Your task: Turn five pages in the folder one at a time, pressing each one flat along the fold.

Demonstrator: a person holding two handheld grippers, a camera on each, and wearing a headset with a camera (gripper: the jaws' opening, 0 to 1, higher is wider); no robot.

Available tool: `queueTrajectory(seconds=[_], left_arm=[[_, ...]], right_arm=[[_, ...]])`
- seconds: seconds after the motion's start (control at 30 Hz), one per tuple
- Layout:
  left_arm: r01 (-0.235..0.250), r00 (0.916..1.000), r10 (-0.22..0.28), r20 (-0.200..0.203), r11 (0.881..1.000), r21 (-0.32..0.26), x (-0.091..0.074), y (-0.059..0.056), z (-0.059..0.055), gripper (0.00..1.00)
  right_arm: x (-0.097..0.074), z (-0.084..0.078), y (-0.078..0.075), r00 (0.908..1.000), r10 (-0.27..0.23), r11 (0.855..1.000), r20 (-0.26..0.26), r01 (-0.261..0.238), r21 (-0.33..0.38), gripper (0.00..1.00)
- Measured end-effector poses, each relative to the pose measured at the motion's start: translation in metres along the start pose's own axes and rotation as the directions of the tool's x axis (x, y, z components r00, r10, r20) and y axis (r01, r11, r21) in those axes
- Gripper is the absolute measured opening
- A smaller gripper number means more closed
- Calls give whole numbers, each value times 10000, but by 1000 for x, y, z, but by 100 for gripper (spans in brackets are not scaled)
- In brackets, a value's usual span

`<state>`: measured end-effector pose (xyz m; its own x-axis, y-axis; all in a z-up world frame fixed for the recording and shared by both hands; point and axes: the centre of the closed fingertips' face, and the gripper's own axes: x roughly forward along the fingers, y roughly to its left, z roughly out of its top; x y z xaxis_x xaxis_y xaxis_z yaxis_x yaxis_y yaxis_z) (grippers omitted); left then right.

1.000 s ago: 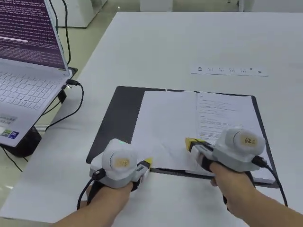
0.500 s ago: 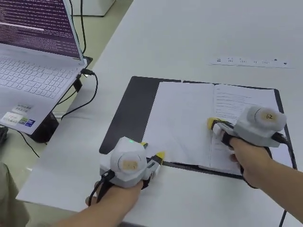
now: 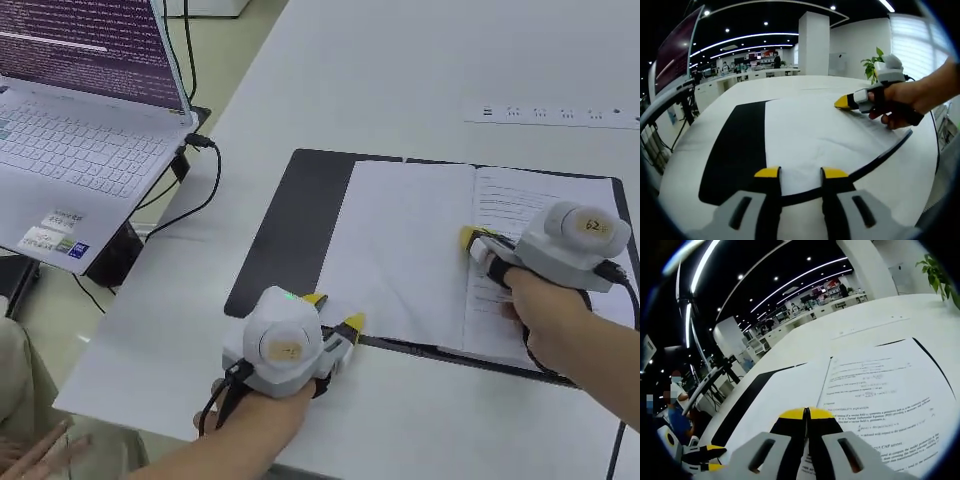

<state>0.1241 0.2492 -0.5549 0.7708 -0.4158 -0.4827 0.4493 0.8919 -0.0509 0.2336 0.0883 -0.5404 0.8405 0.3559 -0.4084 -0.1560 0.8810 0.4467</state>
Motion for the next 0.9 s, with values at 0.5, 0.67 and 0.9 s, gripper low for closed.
queueTrajectory(seconds=[0.5, 0.67, 0.9], left_arm=[[-5, 9999, 5, 140, 10000, -13, 1, 1, -1, 30], [-5, 9998, 6, 204, 10000, -39, 2, 2, -2, 30], [3, 9996, -2, 269, 10000, -20, 2, 1, -2, 30]], right_arm=[[26, 24, -4, 9996, -141, 9999, 249, 139, 101, 0], [40, 33, -11, 9992, -249, 9997, 324, 246, 92, 0], [56, 45, -15, 9993, -250, 9996, 283, 246, 148, 0]])
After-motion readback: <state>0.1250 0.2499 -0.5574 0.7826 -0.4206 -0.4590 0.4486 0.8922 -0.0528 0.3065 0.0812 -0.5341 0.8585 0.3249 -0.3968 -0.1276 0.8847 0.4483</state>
